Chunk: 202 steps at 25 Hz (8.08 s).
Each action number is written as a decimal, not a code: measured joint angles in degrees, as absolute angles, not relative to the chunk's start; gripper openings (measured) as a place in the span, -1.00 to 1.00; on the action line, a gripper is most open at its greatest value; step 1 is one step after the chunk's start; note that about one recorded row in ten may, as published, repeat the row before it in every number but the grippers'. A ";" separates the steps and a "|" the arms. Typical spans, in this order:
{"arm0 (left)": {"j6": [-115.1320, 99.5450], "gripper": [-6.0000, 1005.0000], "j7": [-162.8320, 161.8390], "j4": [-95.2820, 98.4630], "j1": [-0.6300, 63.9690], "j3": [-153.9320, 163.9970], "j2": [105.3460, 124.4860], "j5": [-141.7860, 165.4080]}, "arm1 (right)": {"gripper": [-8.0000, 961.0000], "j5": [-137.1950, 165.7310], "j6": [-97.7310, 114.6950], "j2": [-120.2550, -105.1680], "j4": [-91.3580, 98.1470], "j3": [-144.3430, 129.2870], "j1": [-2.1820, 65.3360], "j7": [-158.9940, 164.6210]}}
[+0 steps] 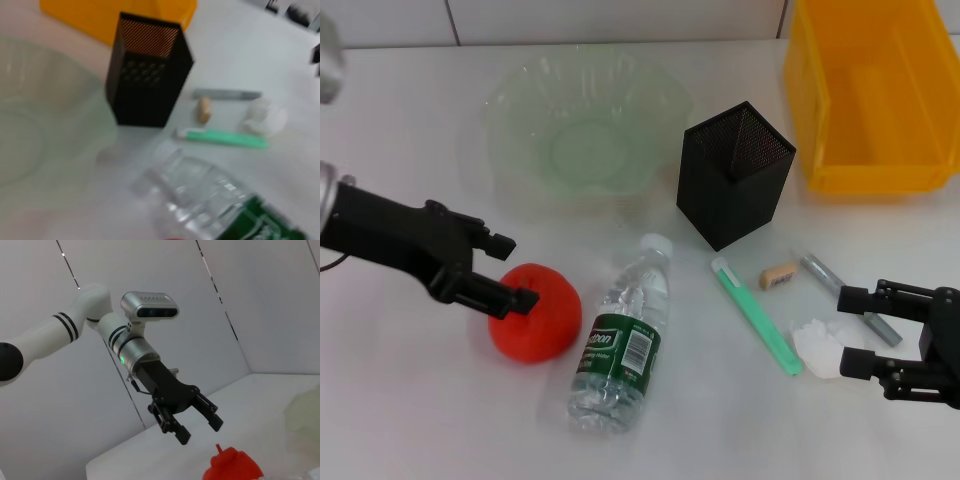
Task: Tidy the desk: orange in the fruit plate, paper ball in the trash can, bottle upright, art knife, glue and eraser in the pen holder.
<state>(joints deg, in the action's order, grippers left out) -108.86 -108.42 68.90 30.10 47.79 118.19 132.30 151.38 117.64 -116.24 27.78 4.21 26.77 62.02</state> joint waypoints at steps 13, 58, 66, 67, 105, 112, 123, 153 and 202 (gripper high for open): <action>-89.60 0.38 -113.11 65.57 32.01 70.15 118.77 138.43 | 0.60 151.29 117.54 -116.17 27.87 4.42 25.18 62.59; -63.29 -0.69 -112.68 70.21 36.64 67.02 118.94 135.04 | 0.59 148.90 117.23 -116.64 27.62 4.68 25.74 62.93; -55.12 -0.66 -113.37 59.10 41.13 68.43 118.96 135.59 | 0.59 147.80 117.13 -116.72 27.42 4.75 25.64 62.97; -54.80 -0.66 -113.38 59.01 41.07 68.41 118.98 135.29 | 0.59 147.70 117.08 -116.72 27.42 4.76 25.64 63.02; -102.30 0.68 -90.08 43.67 26.21 51.59 115.64 116.33 | 0.59 145.20 124.00 -117.34 89.70 -51.02 36.22 126.28; -100.75 0.68 -89.48 41.20 26.11 51.57 115.29 116.33 | 0.59 152.23 114.77 -119.51 90.02 -69.80 32.75 132.46; -99.36 0.67 -89.20 40.07 26.77 52.12 115.34 116.28 | 0.58 151.62 105.41 -119.44 80.67 -77.87 33.20 133.04; -96.35 0.66 -88.66 37.27 27.66 52.30 115.84 117.87 | 0.34 148.45 97.25 -119.57 71.69 -84.46 34.35 132.82; -97.10 0.64 -91.57 37.82 29.62 51.68 115.14 117.83 | 0.43 114.00 77.28 -118.82 74.56 -38.32 22.93 115.25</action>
<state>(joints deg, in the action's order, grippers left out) -97.10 -91.57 37.82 29.62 51.68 115.14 117.83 114.00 77.28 -118.82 74.56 -38.32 22.93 115.25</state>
